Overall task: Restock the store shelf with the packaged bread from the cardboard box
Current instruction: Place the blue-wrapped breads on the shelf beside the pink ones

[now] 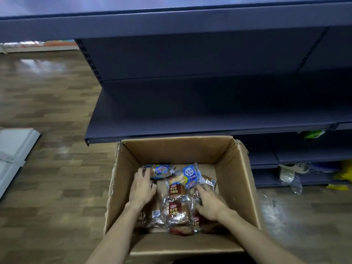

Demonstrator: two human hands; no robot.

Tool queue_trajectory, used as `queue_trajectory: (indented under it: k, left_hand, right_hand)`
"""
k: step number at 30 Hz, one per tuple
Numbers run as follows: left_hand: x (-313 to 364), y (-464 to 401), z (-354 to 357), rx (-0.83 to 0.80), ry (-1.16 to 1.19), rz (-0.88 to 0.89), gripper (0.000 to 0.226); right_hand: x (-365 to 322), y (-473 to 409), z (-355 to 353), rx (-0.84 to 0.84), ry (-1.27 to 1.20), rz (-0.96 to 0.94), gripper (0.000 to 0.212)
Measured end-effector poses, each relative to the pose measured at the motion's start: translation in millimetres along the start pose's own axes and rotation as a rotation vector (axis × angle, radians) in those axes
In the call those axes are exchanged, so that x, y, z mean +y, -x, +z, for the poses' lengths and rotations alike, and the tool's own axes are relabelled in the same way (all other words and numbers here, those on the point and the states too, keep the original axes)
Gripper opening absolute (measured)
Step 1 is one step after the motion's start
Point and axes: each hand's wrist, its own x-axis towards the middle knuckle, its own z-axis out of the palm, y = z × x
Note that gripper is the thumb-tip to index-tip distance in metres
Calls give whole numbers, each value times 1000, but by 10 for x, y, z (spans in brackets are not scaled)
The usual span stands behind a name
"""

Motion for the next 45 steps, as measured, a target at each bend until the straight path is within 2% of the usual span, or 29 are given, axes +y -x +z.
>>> queue_trajectory:
  k: [3,6,11,15,18,23,29,37,40,45]
  left_hand:
    - [-93,-110,-13,25,7,-20,57]
    - [-112,-216,19,-77,11,-85,72]
    - [-72,-267,148,-227,139,-232,80]
    - [-108,-288,170,-267,187,-271,90]
    - [-148,-303,213,-287,64,-232,91]
    - [-63,-303,299,-207,-231,-122,95]
    - [-19,-378,266,-269,-312,-71,89]
    - [94,-272,79,-325,-308,-143,96]
    - [164,-209,-78,-264,-407,-129,91]
    - [314,-13,-495,-65,-570,96,82]
  right_hand:
    - [34,-33,-89,24,91,37,66]
    - [10,-62,-127,20,120,39,68]
    - [-4,-59,-131,14,125,30,68]
    - [22,-19,-139,16,123,45,66]
    - [20,-2,-131,11,108,50,64]
    - [22,42,-90,9,108,46,62]
    - [62,38,-116,1,120,57,65]
    - [-47,28,-118,-22,152,19,61]
    - [-134,19,-103,-18,139,-21,56]
    - [-266,47,-157,24,60,-88,63]
